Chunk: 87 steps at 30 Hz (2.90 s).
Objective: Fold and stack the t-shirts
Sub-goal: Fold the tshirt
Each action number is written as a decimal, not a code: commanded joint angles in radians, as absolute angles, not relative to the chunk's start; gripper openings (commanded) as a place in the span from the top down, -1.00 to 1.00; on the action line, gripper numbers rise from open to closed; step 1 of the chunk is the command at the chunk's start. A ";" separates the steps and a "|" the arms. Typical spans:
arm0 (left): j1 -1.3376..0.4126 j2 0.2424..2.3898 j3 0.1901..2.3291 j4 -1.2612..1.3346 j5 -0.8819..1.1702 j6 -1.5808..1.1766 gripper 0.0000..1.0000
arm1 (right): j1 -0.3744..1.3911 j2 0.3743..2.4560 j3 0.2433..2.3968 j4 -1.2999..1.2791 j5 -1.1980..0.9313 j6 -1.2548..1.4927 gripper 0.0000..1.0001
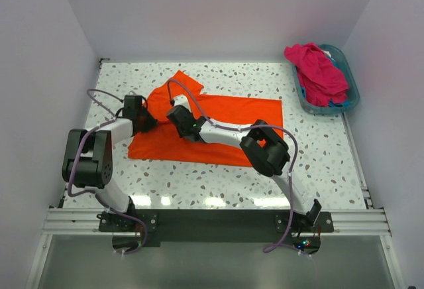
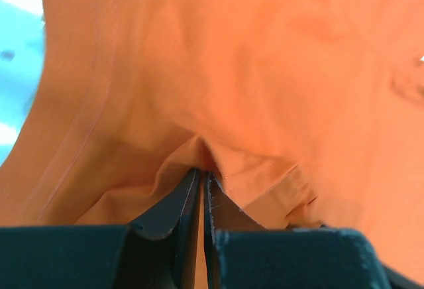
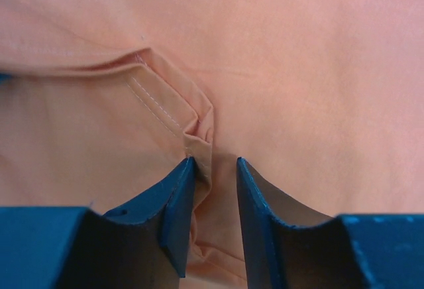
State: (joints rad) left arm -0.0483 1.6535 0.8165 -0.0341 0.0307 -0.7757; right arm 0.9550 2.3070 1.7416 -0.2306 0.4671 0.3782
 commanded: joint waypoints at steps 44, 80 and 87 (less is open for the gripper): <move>-0.106 2.483 2.124 -0.069 0.287 -0.097 -0.40 | 0.295 1.867 1.437 -0.255 0.163 0.413 0.01; -0.150 2.498 2.076 -0.023 0.091 -0.058 -0.07 | 0.199 1.799 1.351 -0.241 0.184 0.391 0.01; -0.163 2.491 2.115 -0.122 -0.061 -0.060 -0.16 | 0.193 1.790 1.335 -0.233 0.186 0.393 0.01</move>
State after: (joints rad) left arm -0.1509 2.5584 2.0777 -0.0872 0.0357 -0.0669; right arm 0.1978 1.8454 1.3434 -0.2623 0.1833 0.4026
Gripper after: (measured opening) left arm 0.578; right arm 0.494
